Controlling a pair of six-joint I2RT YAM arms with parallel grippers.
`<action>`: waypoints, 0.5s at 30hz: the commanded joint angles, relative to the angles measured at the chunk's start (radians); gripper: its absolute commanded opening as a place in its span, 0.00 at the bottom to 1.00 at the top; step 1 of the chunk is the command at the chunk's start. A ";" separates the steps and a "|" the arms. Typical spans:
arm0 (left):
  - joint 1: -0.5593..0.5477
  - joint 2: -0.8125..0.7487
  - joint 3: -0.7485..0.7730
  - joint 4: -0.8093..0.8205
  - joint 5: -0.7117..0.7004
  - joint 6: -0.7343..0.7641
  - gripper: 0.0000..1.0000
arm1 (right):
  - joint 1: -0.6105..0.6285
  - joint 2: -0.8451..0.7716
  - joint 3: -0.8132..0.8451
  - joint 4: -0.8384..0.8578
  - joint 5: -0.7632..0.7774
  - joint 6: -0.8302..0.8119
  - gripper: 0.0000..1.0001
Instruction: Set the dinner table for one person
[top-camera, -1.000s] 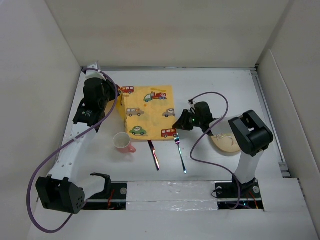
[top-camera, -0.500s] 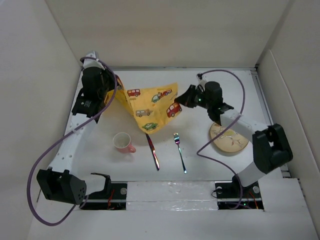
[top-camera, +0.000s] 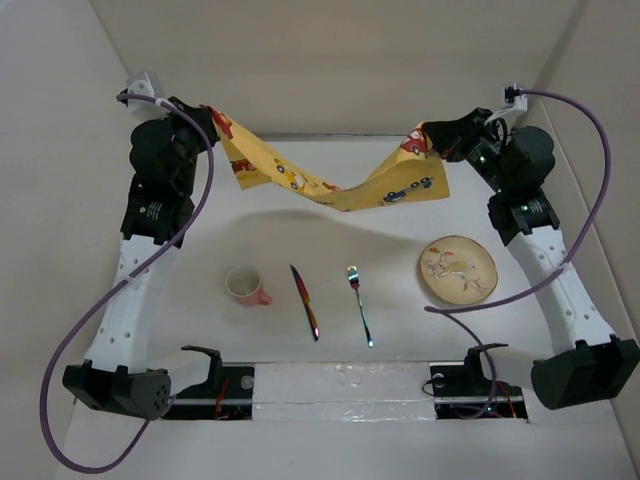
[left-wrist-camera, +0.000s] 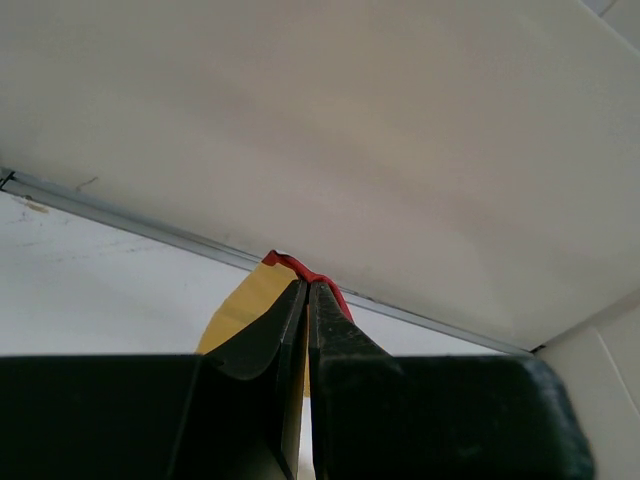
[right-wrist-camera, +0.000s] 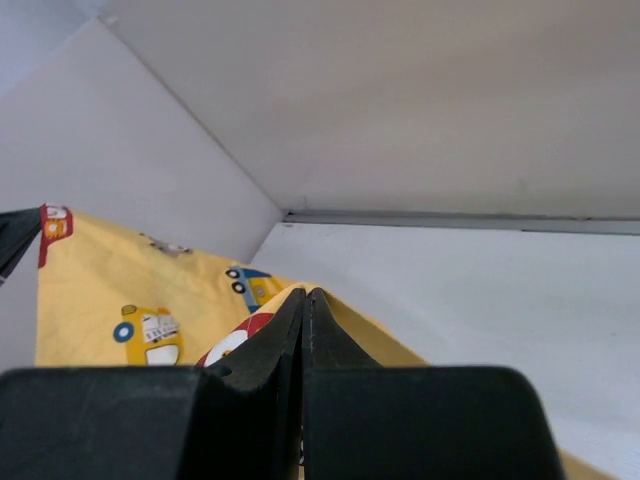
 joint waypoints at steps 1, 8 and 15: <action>0.000 0.052 -0.023 0.100 -0.025 -0.006 0.00 | -0.071 0.103 0.072 -0.062 -0.031 -0.015 0.00; 0.053 0.305 0.173 0.080 0.005 0.019 0.00 | -0.181 0.451 0.387 -0.043 -0.164 0.040 0.00; 0.101 0.445 0.405 -0.012 0.110 0.022 0.00 | -0.200 0.631 0.713 -0.188 -0.181 -0.021 0.00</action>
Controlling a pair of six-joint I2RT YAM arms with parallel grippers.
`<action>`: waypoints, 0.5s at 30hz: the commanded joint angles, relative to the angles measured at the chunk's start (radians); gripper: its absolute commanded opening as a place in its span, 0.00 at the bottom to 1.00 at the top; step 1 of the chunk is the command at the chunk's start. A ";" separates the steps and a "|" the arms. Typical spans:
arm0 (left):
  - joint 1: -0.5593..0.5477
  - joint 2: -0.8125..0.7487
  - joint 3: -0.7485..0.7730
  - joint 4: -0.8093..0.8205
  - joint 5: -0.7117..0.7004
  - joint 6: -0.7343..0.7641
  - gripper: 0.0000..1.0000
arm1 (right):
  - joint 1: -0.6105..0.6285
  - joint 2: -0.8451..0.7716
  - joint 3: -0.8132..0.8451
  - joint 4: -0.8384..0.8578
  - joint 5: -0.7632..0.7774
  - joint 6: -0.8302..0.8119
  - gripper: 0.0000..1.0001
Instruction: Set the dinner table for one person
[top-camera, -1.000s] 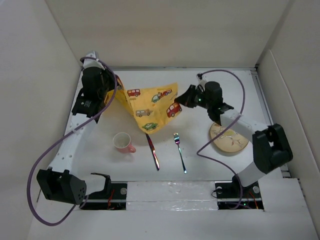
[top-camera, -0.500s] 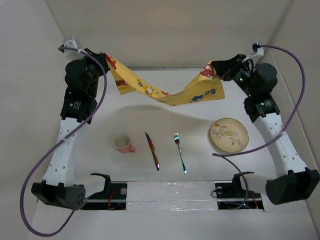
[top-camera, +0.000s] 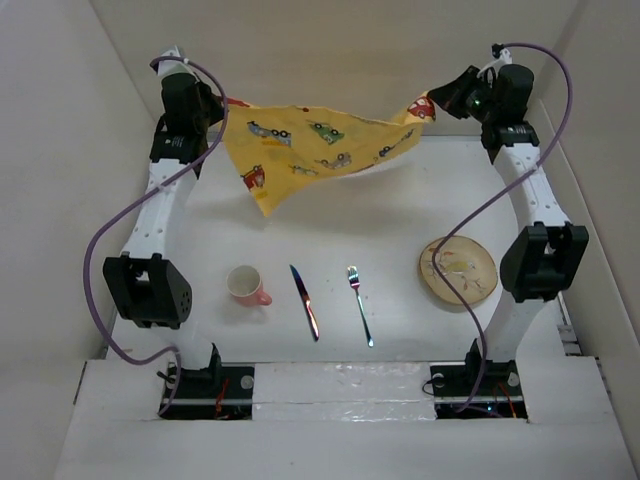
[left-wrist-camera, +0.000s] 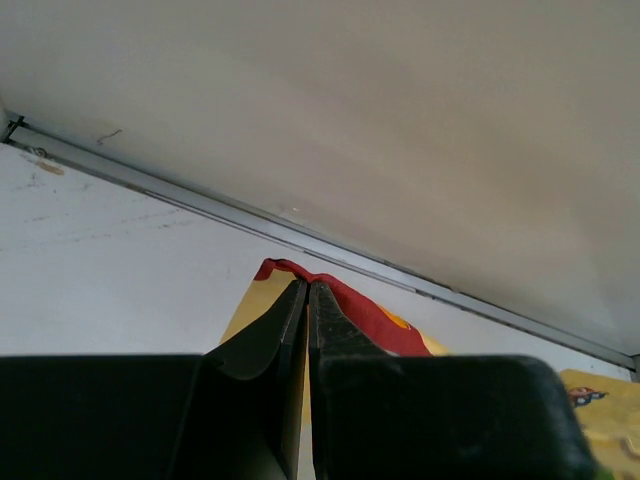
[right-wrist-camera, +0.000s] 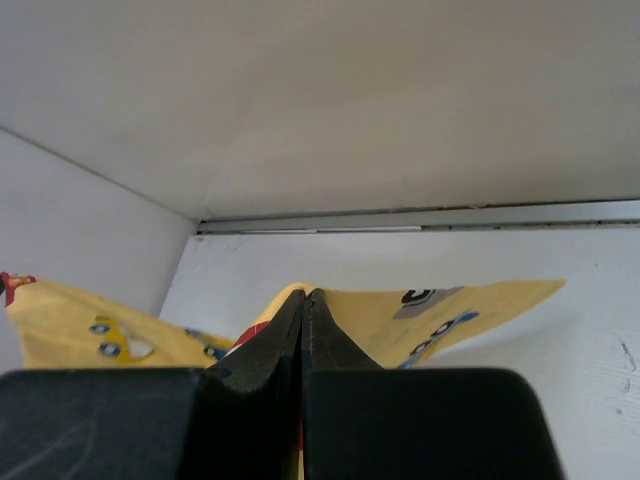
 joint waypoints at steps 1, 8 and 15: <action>0.008 -0.089 0.085 0.052 0.060 0.013 0.00 | -0.009 -0.066 0.068 -0.003 -0.052 -0.026 0.00; 0.008 -0.223 -0.369 0.224 0.146 -0.050 0.00 | -0.027 -0.133 -0.390 0.258 -0.058 0.025 0.00; 0.008 -0.177 -0.675 0.290 0.206 -0.127 0.00 | -0.072 0.020 -0.529 0.316 -0.070 0.043 0.00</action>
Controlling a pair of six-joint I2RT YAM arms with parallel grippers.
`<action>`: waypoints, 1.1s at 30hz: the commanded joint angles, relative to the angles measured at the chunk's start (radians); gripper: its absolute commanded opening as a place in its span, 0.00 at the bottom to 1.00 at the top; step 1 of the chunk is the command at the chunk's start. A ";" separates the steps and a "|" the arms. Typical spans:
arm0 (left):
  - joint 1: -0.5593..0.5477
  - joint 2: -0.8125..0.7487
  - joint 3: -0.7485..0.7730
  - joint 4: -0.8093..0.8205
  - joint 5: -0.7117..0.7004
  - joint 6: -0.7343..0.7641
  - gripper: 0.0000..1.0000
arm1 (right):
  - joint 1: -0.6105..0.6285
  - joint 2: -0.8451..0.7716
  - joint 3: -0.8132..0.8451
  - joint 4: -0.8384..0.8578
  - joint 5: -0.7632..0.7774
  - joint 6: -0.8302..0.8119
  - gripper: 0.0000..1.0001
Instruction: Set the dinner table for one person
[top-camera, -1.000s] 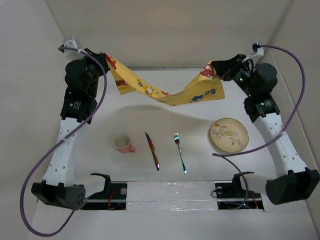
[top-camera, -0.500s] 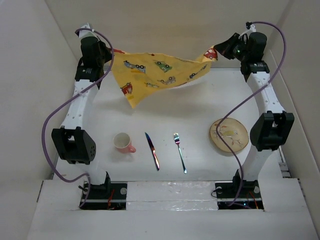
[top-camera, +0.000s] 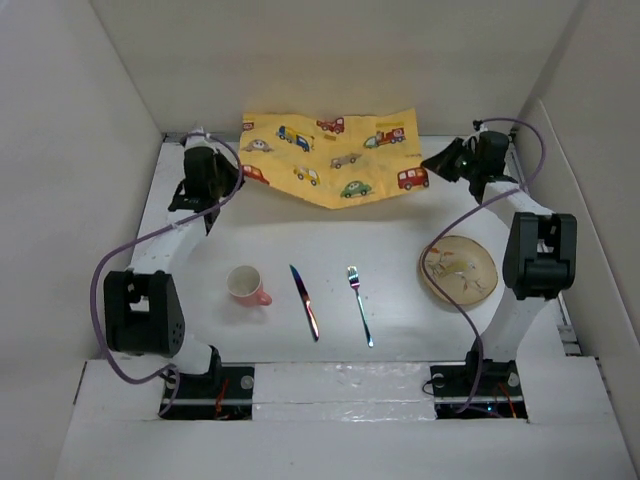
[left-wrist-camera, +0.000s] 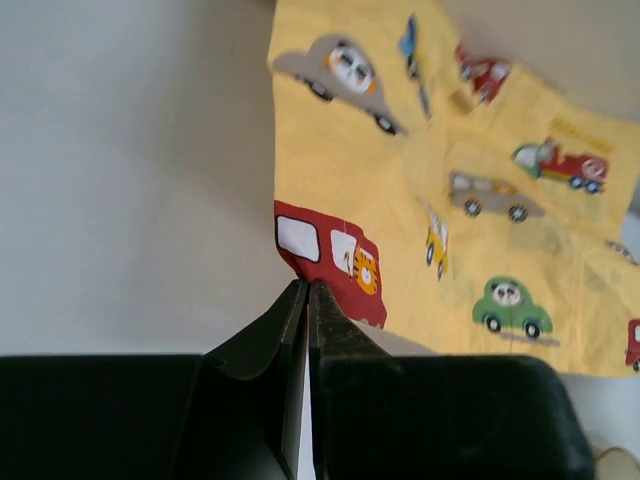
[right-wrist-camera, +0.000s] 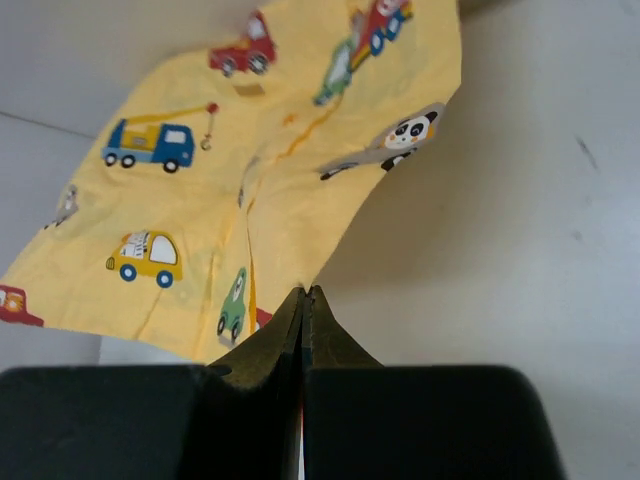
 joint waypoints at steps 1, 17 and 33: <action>-0.018 0.053 -0.075 0.033 0.034 -0.040 0.00 | -0.035 0.057 -0.022 0.070 -0.013 0.002 0.00; -0.059 0.138 -0.096 -0.188 -0.090 -0.006 0.00 | -0.091 0.028 -0.154 -0.040 0.092 -0.047 0.00; -0.059 0.077 -0.149 -0.272 -0.144 0.018 0.00 | -0.102 -0.059 -0.331 -0.020 0.110 -0.056 0.00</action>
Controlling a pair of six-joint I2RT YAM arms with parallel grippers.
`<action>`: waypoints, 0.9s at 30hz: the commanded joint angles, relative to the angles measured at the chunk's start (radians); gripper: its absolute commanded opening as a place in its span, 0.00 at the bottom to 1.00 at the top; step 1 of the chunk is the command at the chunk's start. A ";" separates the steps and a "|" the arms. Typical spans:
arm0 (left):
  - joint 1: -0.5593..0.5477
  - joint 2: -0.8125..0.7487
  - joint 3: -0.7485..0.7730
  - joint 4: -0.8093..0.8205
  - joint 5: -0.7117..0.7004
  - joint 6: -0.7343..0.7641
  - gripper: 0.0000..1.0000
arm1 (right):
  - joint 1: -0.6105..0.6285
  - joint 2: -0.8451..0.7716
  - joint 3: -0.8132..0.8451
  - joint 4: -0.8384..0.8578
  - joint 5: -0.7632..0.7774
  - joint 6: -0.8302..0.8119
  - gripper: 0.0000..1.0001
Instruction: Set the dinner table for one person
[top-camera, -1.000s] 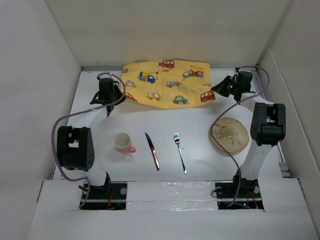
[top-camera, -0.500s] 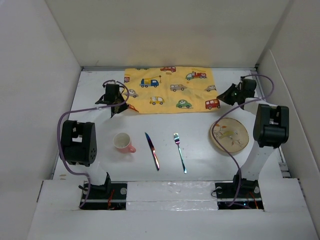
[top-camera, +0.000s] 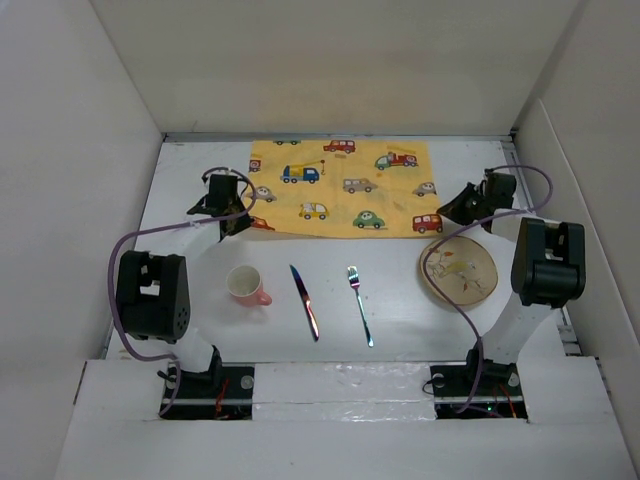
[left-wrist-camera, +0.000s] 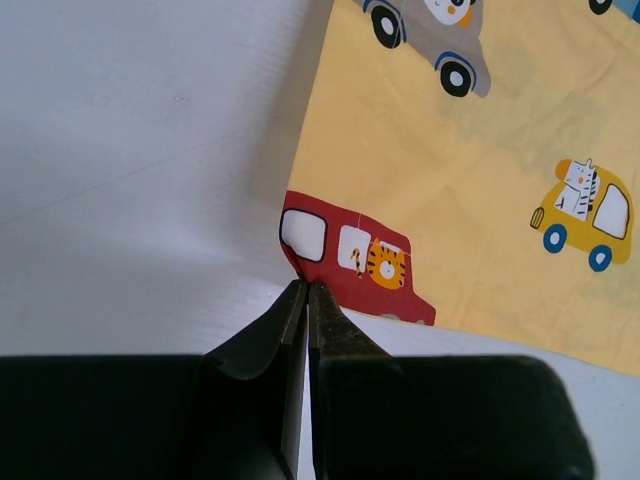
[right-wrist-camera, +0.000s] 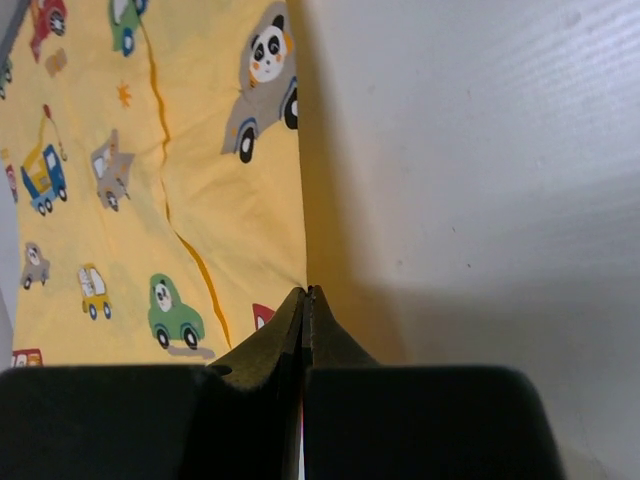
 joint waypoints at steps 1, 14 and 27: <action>0.006 -0.055 -0.016 -0.031 -0.027 0.009 0.00 | 0.009 -0.046 -0.026 0.038 0.022 -0.019 0.00; 0.006 -0.122 -0.080 -0.054 0.013 -0.004 0.00 | 0.028 -0.101 -0.080 0.044 0.072 -0.021 0.00; 0.006 -0.147 -0.011 -0.063 -0.019 -0.017 0.55 | 0.048 -0.115 -0.080 0.034 0.106 -0.030 0.31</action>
